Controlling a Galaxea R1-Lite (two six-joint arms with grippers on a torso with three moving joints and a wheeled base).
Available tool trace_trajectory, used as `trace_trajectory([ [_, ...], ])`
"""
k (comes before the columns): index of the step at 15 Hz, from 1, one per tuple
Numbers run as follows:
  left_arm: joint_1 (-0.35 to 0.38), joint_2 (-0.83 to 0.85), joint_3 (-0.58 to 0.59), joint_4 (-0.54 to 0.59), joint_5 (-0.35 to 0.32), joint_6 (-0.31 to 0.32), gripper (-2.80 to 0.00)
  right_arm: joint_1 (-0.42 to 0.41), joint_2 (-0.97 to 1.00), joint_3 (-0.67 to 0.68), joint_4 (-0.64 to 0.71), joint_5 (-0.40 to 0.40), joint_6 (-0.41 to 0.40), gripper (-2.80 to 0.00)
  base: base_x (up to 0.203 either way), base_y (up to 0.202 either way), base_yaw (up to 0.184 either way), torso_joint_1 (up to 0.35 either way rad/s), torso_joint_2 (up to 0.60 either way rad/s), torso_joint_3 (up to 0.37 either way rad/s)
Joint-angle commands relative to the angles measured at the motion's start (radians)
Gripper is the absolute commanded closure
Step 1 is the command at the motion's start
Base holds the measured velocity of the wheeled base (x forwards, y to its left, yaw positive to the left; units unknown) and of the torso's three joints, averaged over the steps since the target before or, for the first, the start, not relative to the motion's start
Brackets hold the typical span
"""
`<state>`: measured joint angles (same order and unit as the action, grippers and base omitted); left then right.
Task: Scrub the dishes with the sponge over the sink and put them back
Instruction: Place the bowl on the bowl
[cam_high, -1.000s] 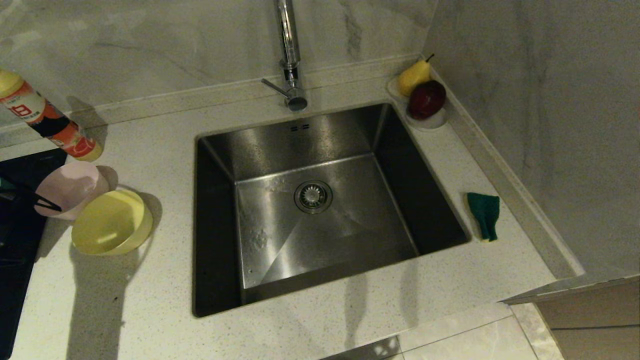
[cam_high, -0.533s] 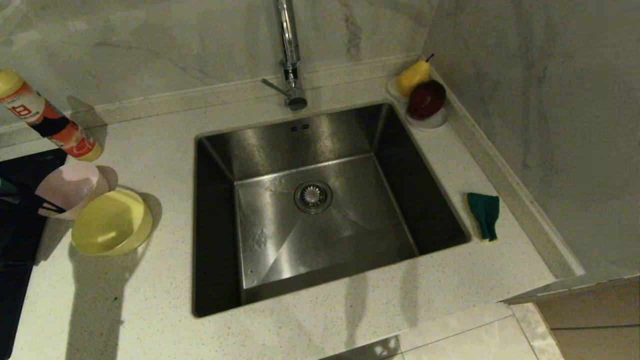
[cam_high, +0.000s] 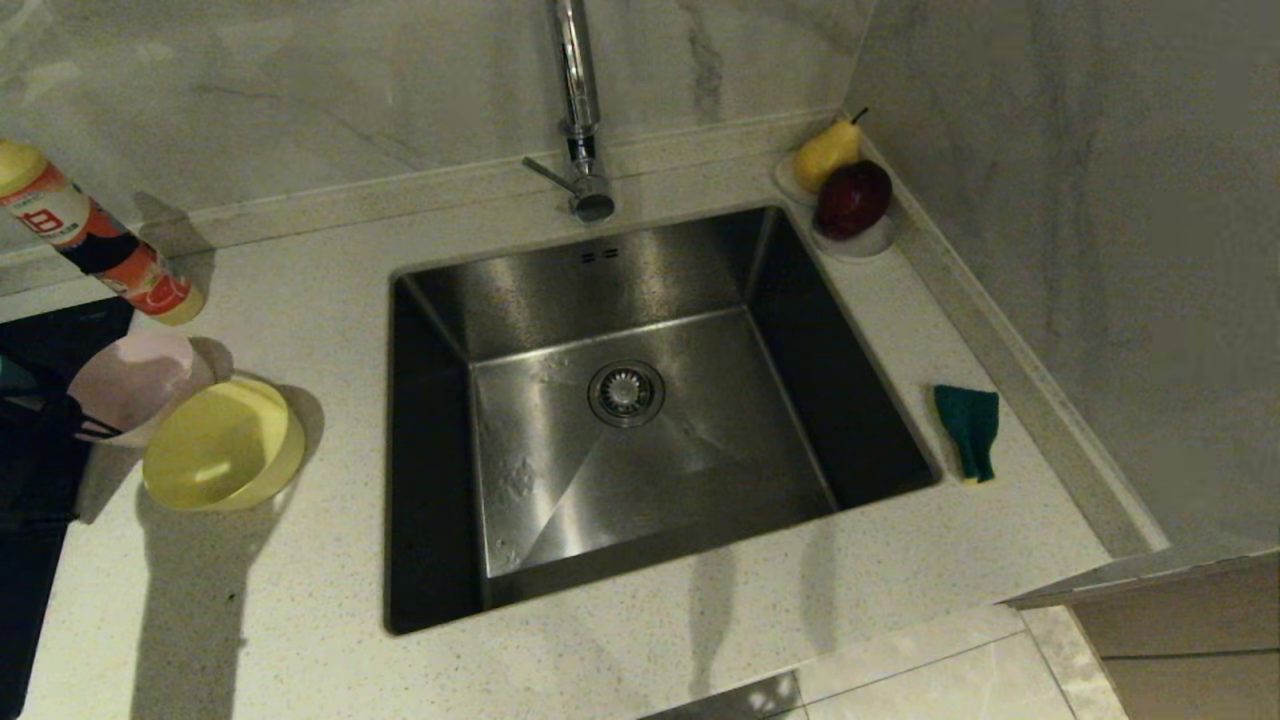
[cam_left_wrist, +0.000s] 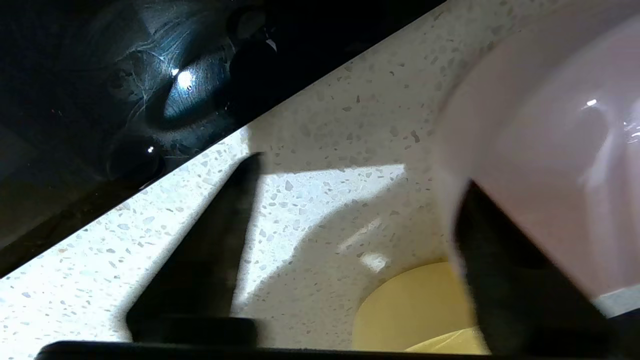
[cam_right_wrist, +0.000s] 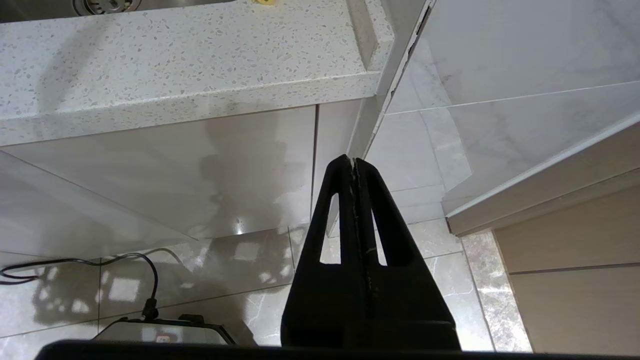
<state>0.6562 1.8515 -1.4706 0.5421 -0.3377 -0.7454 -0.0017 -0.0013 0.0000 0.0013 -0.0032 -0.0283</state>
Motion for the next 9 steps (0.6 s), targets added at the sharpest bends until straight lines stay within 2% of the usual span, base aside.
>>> trace_trajectory([
  [1, 0.000, 0.002, 0.004, 0.004, -0.009, -0.005, 0.00, 0.000, 0.001, 0.000, 0.000, 0.000, -0.001, 0.00, 0.000, 0.000, 0.000, 0.000, 0.00, 0.000],
  [6, 0.000, 0.001, -0.013, -0.012, -0.018, -0.002, 0.00, 0.000, 0.001, 0.000, 0.000, 0.000, -0.001, 0.00, 0.000, 0.000, 0.000, 0.000, 0.00, 0.000],
  [9, 0.000, -0.023, -0.069, -0.002, -0.015, -0.007, 0.00, 0.000, 0.001, 0.000, 0.000, 0.000, 0.000, 0.00, 0.000, 0.000, 0.000, 0.000, 0.00, 0.000],
])
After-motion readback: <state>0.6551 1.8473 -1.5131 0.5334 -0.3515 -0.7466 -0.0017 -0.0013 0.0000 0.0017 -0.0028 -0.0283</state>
